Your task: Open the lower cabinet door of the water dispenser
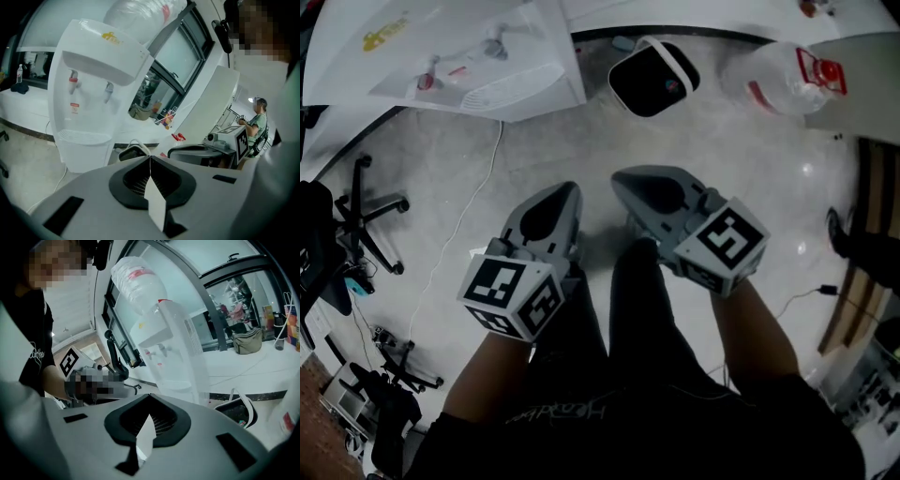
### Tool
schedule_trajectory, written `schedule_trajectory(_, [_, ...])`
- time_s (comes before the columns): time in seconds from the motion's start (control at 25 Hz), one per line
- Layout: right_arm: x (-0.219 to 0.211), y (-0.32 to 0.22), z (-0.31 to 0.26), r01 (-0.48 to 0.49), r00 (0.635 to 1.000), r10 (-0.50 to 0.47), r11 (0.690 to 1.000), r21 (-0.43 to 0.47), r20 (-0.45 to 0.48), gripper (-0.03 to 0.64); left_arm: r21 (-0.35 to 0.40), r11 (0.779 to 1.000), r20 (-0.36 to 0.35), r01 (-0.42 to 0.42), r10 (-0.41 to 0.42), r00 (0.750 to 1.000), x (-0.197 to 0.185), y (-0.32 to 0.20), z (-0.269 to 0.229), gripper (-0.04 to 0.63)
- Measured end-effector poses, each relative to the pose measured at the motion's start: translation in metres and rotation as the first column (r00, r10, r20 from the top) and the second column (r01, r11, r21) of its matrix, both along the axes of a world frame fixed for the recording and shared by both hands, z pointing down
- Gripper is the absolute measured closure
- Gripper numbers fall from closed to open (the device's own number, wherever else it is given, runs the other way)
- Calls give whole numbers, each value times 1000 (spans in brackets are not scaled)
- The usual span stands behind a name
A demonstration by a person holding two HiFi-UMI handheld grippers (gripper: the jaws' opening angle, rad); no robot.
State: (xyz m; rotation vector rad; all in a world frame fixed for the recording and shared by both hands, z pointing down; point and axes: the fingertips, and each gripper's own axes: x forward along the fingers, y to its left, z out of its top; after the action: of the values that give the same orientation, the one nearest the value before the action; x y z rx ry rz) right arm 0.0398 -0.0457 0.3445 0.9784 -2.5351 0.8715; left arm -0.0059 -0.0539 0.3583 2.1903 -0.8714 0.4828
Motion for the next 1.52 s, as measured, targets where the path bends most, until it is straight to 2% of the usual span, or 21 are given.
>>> schedule_trajectory(0.2, [26, -14, 24, 35, 999, -35, 999, 3, -6, 604, 2, 998, 23, 65, -65, 998, 22, -14, 33, 594])
schedule_trajectory(0.32, [42, -18, 42, 55, 998, -55, 998, -8, -16, 604, 4, 991, 43, 134, -134, 990, 30, -26, 51, 592])
schedule_trajectory(0.52, [67, -29, 66, 78, 996, -78, 997, -19, -37, 604, 32, 975, 93, 218, -220, 971, 50, -46, 77, 589])
schedule_trajectory(0.72, [84, -43, 81, 82, 996, -83, 996, -22, -33, 604, 48, 951, 139, 307, -311, 940, 55, -68, 102, 576])
schedule_trajectory(0.88, [90, -56, 89, 71, 997, -71, 997, -19, -14, 604, 48, 935, 162, 350, -353, 921, 55, -85, 124, 528])
schedule_trajectory(1.0, [90, -60, 95, 71, 997, -71, 997, -29, 1, 604, 65, 935, 176, 350, -356, 918, 59, -99, 141, 487])
schedule_trajectory(1.12, [84, -63, 102, 82, 997, -82, 996, -35, 6, 604, 71, 929, 207, 363, -369, 906, 57, -115, 158, 416])
schedule_trajectory(1.36, [81, -71, 113, 112, 994, -111, 993, -37, 10, 604, 84, 900, 260, 428, -435, 862, 48, -140, 191, 356])
schedule_trajectory(1.52, [83, -73, 119, 115, 993, -114, 993, -37, 20, 604, 83, 872, 250, 483, -488, 836, 46, -154, 211, 342])
